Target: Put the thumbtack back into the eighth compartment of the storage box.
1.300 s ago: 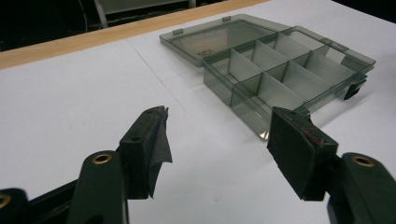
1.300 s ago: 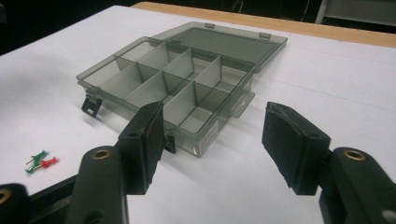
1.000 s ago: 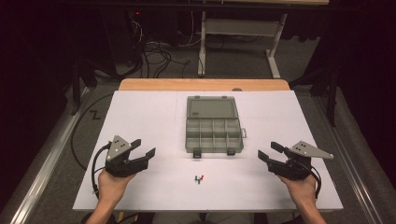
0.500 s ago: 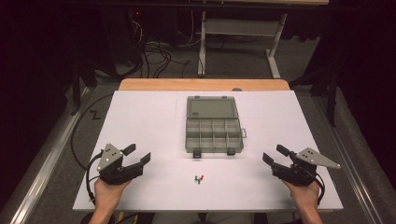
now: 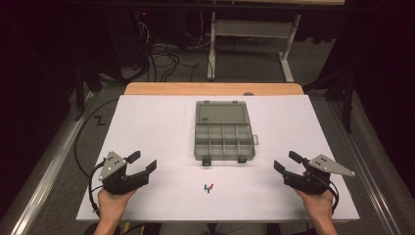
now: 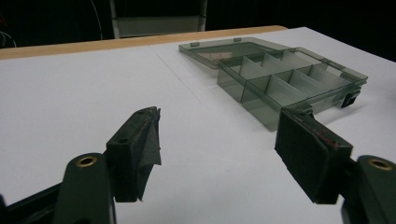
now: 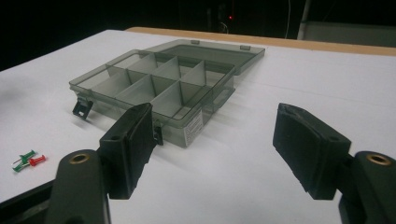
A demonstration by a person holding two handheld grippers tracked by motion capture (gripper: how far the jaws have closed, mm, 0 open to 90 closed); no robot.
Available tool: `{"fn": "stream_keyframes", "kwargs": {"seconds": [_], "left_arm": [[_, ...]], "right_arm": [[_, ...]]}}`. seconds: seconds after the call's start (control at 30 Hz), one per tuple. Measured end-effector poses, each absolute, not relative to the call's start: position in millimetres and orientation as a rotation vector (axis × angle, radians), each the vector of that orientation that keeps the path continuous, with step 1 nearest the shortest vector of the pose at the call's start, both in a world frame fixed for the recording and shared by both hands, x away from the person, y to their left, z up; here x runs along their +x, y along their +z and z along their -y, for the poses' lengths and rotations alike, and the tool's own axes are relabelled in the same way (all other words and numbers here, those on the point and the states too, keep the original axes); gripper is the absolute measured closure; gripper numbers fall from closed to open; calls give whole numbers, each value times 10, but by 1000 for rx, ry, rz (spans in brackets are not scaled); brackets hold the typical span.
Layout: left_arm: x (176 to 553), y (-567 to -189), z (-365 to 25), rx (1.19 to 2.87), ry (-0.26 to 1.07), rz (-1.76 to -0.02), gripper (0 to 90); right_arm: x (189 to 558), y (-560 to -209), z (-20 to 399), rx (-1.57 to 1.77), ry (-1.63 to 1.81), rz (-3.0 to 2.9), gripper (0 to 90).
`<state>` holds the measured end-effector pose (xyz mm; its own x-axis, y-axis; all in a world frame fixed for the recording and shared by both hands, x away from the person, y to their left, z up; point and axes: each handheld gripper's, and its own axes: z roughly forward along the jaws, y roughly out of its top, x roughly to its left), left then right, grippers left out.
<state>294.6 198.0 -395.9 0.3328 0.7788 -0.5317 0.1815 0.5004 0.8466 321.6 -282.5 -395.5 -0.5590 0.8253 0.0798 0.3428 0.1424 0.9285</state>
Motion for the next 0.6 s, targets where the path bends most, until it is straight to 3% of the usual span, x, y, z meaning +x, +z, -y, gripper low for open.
{"fn": "stream_keyframes", "kwargs": {"seconds": [0.2, 0.6], "left_arm": [[2945, -3954, -1992, 993, 486, -1196, 294], [2952, -3953, -1976, 1001, 499, -1189, 266]], "right_arm": [[3268, -3912, 2711, 1131, 1348, -2020, 306], [3375, -3823, 2325, 1137, 1200, -2242, 427]]}}
